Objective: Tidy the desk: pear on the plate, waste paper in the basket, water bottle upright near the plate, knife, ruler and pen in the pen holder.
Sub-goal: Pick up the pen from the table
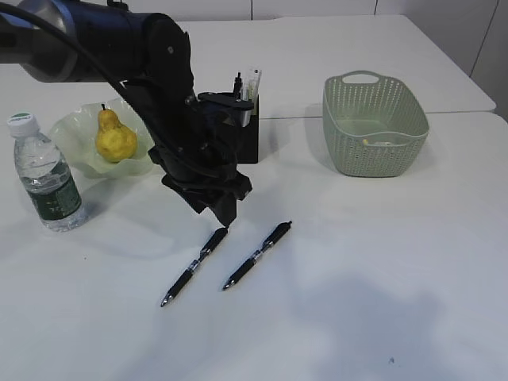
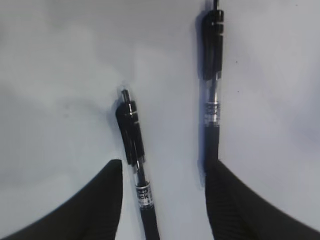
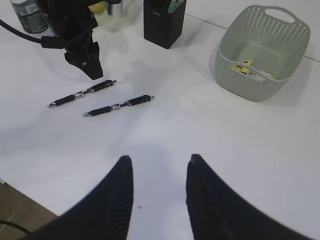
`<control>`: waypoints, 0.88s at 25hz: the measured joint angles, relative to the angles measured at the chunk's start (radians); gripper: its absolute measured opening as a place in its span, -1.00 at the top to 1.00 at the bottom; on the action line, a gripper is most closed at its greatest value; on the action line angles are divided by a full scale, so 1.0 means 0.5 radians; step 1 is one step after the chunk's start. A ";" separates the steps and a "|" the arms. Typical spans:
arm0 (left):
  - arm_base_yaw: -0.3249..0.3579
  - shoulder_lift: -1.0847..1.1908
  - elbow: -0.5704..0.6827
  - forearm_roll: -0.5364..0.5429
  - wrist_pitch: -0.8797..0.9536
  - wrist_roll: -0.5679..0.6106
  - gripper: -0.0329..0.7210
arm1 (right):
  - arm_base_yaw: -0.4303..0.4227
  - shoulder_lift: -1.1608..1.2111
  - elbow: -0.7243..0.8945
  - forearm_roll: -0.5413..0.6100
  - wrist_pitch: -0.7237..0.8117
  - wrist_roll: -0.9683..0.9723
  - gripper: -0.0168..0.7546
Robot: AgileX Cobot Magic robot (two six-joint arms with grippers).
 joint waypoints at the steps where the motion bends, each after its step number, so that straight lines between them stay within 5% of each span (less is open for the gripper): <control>1: 0.000 0.004 0.000 0.024 0.000 -0.015 -0.09 | 0.000 0.000 0.000 0.000 0.000 0.000 0.18; 9: -0.032 0.008 0.000 0.208 0.015 -0.161 -0.10 | 0.000 0.000 0.000 -0.004 0.000 0.000 0.18; 22: -0.067 0.008 0.000 0.213 0.000 -0.184 -0.09 | 0.000 -0.003 0.000 0.009 0.144 0.000 0.18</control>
